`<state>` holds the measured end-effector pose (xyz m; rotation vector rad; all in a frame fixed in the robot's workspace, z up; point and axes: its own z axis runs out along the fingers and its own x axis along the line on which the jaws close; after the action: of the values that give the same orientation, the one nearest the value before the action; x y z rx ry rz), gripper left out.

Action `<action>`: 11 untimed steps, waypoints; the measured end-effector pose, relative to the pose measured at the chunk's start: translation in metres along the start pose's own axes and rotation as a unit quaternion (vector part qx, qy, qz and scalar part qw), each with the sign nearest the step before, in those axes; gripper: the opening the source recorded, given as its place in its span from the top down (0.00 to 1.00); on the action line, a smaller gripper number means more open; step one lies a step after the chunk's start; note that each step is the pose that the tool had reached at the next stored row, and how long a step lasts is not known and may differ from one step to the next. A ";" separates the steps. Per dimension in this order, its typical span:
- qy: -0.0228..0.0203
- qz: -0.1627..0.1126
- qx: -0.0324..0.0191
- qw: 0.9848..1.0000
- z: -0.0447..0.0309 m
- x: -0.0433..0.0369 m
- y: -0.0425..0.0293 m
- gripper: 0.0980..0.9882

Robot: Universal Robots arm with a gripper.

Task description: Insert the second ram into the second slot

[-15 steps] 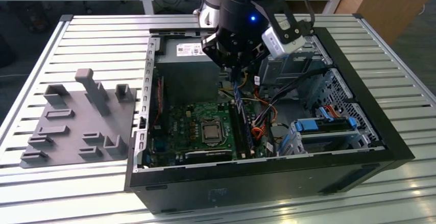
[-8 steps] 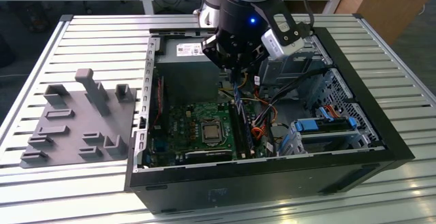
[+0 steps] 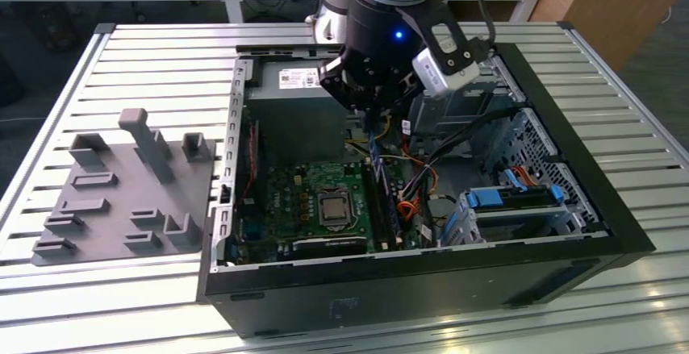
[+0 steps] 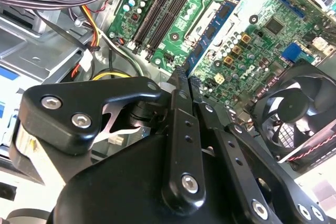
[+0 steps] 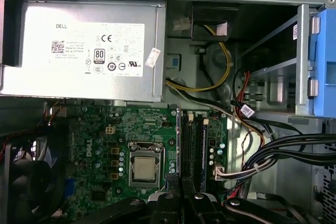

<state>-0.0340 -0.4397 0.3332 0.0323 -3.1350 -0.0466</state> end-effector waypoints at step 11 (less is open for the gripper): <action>0.000 0.000 0.000 1.000 0.0036 0.0000 -0.0001 0.96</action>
<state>-0.0340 -0.4397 0.3296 0.0324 -3.1350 -0.0466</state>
